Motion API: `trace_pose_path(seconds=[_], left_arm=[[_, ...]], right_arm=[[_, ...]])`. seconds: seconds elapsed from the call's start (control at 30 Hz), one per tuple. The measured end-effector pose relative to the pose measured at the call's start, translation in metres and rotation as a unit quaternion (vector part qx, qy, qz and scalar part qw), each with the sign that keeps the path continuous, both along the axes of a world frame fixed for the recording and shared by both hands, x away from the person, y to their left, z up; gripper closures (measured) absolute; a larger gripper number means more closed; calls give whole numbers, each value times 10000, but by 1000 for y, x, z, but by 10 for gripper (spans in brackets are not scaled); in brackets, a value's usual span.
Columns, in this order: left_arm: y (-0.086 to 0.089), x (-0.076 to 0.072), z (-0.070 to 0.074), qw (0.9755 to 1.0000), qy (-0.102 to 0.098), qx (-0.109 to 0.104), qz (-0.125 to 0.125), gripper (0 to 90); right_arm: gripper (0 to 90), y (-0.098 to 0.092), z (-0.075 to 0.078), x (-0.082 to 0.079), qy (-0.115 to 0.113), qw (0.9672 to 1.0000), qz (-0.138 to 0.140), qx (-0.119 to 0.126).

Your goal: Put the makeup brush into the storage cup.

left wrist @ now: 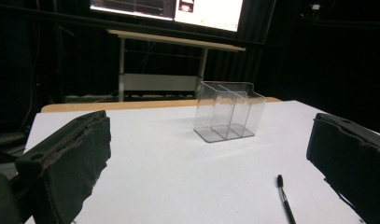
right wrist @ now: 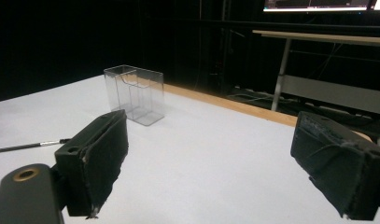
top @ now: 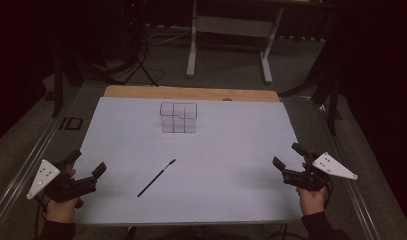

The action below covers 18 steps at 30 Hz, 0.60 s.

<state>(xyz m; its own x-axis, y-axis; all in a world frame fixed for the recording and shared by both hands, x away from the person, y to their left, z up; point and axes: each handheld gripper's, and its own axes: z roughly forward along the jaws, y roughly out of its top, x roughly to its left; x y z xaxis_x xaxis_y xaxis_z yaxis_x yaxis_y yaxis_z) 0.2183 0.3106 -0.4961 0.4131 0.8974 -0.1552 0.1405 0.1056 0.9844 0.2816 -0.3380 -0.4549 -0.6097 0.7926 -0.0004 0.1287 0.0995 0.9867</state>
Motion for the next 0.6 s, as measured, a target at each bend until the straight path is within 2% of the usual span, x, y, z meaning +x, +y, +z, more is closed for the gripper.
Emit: trace_pose_path(seconds=[0.07, 0.43, 0.47, 0.5, 0.53, 0.6], left_arm=[[0, 0, 0, 10000, 20, -9, 69, 1], [-2, 2, 1, 9999, 103, -43, -35, 1], [-2, 2, 3, 9998, 208, -25, -45, 2], [-2, 2, 3, 9998, 208, -25, -45, 2], [-1, 2, 6, 9991, 405, -39, -67, 1], [0, 1, 10, 9990, 446, -86, -10, 1]], right_arm=[[106, 1, 1, -1, -2, 10000, 43, -7], [106, -1, 0, -1, 46, 10000, 11, 34], [106, 0, 0, -1, 45, 10000, 16, 37], [106, 0, 0, -1, 45, 10000, 16, 37], [106, 1, 1, -2, 22, 10000, 11, 5], [106, 1, 1, -2, 5, 10000, 21, -1]])
